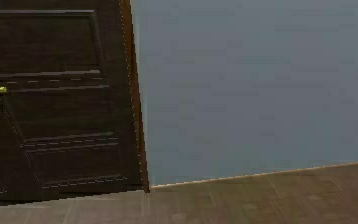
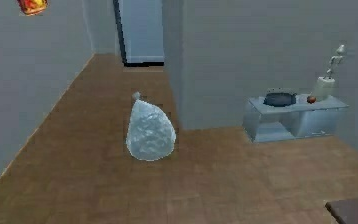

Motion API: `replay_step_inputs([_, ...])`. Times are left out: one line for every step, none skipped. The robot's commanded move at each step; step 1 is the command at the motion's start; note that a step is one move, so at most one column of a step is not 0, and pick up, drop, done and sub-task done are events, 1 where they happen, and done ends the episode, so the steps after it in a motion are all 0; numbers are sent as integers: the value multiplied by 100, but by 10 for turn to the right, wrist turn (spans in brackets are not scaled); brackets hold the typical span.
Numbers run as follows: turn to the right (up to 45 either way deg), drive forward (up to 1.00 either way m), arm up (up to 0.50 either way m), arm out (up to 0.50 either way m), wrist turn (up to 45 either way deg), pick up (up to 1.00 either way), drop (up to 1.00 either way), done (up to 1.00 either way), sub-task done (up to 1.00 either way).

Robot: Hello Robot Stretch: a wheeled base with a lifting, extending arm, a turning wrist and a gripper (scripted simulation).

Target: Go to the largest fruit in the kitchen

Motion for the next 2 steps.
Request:
replay_step_inputs([0,20,0,0,0,0,0,0,0])
replay_step_inputs([-450,0,0,0,0,0,0,0,0])
